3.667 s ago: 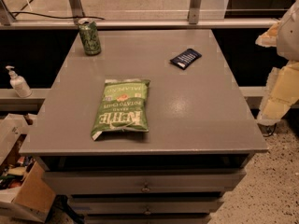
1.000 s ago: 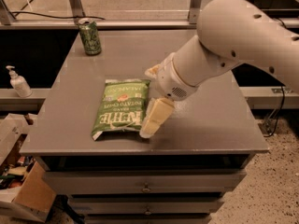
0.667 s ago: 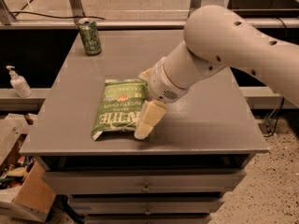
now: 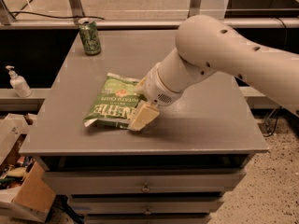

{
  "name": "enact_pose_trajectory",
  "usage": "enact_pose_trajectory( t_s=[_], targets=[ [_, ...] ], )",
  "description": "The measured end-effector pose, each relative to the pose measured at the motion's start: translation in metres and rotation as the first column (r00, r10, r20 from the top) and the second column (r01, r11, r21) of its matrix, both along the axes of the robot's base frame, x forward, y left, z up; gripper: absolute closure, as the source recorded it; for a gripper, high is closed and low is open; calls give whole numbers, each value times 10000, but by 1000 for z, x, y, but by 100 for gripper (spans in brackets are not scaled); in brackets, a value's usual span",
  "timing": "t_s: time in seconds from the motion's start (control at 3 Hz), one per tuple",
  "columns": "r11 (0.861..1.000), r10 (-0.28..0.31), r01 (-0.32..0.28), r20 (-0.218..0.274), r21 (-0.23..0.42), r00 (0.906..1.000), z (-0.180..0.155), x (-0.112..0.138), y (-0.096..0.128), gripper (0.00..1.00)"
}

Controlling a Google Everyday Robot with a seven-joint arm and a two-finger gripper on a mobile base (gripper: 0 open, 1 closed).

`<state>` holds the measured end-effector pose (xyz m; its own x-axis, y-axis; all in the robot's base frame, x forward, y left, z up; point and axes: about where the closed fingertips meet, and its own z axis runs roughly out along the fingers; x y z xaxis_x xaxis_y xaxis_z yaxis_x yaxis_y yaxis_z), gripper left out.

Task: Move green jalapeno chip bag near green can

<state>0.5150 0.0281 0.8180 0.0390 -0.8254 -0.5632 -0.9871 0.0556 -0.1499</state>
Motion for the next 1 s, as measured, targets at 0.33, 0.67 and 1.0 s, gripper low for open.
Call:
enact_pose_trajectory(
  t_s=[0.33, 0.67, 1.0],
  targets=[
    [9998, -213, 212, 144, 38, 9997, 8, 10, -4, 64],
    [9988, -492, 491, 471, 33, 9977, 30, 30, -11, 88],
    [9961, -879, 883, 969, -1, 9914, 59, 58, -21, 100]
  ],
)
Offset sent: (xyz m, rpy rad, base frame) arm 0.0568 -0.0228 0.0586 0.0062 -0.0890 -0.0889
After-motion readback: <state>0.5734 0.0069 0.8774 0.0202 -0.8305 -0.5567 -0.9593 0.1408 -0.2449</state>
